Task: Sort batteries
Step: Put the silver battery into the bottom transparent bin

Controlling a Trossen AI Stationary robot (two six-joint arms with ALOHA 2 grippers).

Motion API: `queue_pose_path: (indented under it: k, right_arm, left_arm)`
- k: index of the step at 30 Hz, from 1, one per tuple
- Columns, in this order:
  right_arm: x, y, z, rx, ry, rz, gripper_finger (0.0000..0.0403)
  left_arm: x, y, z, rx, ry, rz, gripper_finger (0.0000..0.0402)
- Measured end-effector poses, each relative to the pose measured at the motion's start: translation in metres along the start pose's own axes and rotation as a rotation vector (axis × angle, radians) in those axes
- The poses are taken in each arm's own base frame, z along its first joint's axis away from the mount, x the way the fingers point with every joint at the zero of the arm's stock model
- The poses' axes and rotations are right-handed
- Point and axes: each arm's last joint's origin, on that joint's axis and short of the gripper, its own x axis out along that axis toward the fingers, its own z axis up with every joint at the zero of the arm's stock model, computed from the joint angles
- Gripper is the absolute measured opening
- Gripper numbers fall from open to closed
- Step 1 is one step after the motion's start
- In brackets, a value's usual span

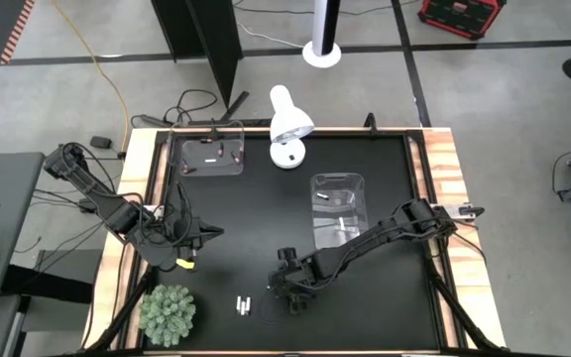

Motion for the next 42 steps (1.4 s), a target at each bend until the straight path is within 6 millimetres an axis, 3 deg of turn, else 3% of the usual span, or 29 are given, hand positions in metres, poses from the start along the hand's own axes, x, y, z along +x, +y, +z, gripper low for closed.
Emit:
queue_pose_path:
  k: [6, 14, 24, 35, 42]
  right_arm:
    - [0.000, 0.000, 0.000, -0.014, 0.005, 0.004, 0.0064]
    - [-0.001, 0.001, 0.000, -0.029, 0.003, 0.006, 0.0008]
    - [-0.002, 0.001, 0.002, -0.048, -0.008, 0.010, 0.0004]
    - [-0.017, 0.001, 0.022, -0.131, 0.011, -0.008, 0.0000]
    - [-0.024, -0.003, 0.032, -0.097, -0.007, -0.016, 0.0002]
  left_arm:
    - [0.000, 0.000, 0.000, 0.004, 0.000, 0.000, 0.0013]
    - [0.000, 0.000, 0.000, 0.005, 0.000, 0.000, 0.0013]
    - [0.000, 0.000, 0.000, 0.005, 0.000, 0.000, 0.0013]
    - [0.000, 0.000, 0.000, 0.002, 0.000, 0.000, 0.0013]
    - [0.000, 0.000, 0.000, 0.001, 0.000, 0.000, 0.0013]
